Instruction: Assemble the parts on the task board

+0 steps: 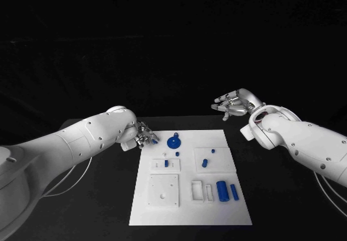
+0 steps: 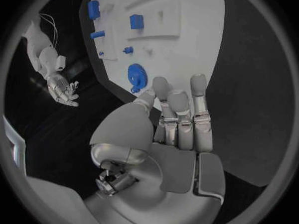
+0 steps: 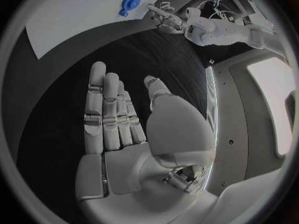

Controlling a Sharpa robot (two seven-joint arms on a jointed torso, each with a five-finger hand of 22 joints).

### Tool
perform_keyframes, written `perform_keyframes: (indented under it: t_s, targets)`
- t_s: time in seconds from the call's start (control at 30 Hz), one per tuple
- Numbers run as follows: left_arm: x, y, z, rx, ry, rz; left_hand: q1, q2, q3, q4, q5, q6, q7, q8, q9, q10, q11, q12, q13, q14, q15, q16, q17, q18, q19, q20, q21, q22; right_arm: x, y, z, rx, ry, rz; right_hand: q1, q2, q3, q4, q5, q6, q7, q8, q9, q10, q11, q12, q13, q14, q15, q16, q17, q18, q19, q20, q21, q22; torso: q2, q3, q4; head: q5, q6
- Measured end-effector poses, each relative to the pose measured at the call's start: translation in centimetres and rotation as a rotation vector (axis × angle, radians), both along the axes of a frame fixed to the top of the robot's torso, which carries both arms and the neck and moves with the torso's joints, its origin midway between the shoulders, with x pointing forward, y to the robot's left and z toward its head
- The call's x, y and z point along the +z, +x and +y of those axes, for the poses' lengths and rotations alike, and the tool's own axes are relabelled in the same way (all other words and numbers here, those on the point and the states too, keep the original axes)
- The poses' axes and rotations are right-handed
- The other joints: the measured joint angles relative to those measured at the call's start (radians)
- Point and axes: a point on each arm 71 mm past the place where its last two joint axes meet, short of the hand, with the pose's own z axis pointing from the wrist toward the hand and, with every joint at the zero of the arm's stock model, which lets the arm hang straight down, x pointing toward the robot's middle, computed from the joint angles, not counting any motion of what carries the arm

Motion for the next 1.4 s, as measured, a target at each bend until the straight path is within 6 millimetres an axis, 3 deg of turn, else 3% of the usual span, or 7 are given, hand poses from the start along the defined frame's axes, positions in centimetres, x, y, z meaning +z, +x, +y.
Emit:
perform_keyframes:
  t_s: [0.23, 0.43, 0.73, 0.93, 1.4]
  targets:
    - [0.8, -1.8, -0.2, -0.02, -0.034, -0.034, -0.008, -0.01, 0.008, -0.001, 0.027, 0.006, 0.006, 0.009, 0.005, -0.001, -0.006, 0.0, -0.001, 0.026, 0.0, 0.0, 0.003, 0.0, 0.01, -0.005, 0.008, 0.0, -0.1, 0.0, -0.4, -0.008, -0.001, 0.003, 0.0, 0.0, 0.0, 0.0, 0.0, 0.0, 0.0, 0.0, 0.0, 0.0, 0.0, 0.0, 0.0, 0.0, 0.0, 0.0, 0.0, 0.0, 0.0, 0.0, 0.0, 0.0, -0.011, -0.0048, 0.0145, -0.003, -0.009]
    - [1.1, -3.7, -0.7, -0.037, -0.057, -0.054, -0.012, -0.022, 0.023, -0.015, 0.031, 0.014, 0.014, 0.016, 0.003, 0.0, -0.007, 0.008, -0.01, 0.042, -0.002, -0.008, 0.019, 0.0, 0.022, 0.0, 0.016, 0.0, -0.3, 0.0, -0.6, -0.009, 0.001, 0.008, 0.0, 0.0, 0.0, 0.0, 0.0, 0.0, 0.0, 0.0, 0.0, 0.0, 0.0, 0.0, 0.0, 0.0, 0.0, 0.0, 0.0, 0.0, 0.0, 0.0, 0.0, 0.0, -0.019, -0.0075, 0.0224, 0.001, -0.017]
    - [-0.1, -6.4, -1.0, -0.061, -0.029, -0.052, -0.017, -0.028, 0.023, -0.016, 0.039, 0.014, 0.014, 0.033, -0.026, 0.0, -0.014, 0.028, -0.016, 0.052, -0.006, -0.012, 0.042, 0.0, 0.029, -0.007, 0.039, 0.0, -0.8, -0.1, -0.8, -0.012, 0.002, 0.02, 0.0, 0.0, 0.0, 0.0, 0.0, 0.0, 0.0, 0.0, 0.0, 0.0, 0.0, 0.0, 0.0, 0.0, 0.0, 0.001, 0.0, 0.0, 0.0, 0.0, 0.0, -0.002, -0.027, -0.0118, 0.0286, 0.005, -0.026]
    - [-1.0, -7.7, -1.3, -0.077, 0.002, -0.056, -0.027, -0.038, 0.026, -0.013, 0.101, 0.018, 0.018, 0.042, -0.026, 0.0, -0.014, 0.038, -0.019, 0.059, -0.005, -0.007, 0.056, 0.0, 0.029, -0.007, 0.045, 0.0, -0.9, -0.2, -0.8, -0.011, 0.003, 0.024, 0.0, 0.0, 0.0, 0.0, 0.0, 0.0, 0.0, 0.0, -0.001, 0.0, 0.0, 0.0, 0.0, 0.0, 0.0, 0.004, 0.0, 0.0, 0.0, 0.0, 0.006, -0.002, -0.03, -0.0136, 0.032, 0.005, -0.034]
    - [-3.0, -8.9, -2.7, -0.121, 0.054, -0.059, -0.034, -0.045, 0.04, -0.021, 0.102, 0.018, 0.018, 0.044, -0.03, 0.0, -0.014, 0.039, -0.023, 0.059, -0.005, -0.007, 0.058, 0.0, 0.029, -0.007, 0.05, 0.0, -1.2, -0.2, -0.8, -0.008, 0.002, 0.033, 0.0, 0.0, 0.0, 0.0, 0.004, 0.0, 0.0, 0.0, -0.001, 0.0, 0.0, 0.0, 0.0, 0.0, 0.0, 0.004, 0.0, 0.0, 0.0, 0.0, 0.006, -0.002, -0.029, -0.013, 0.0309, 0.018, -0.042]
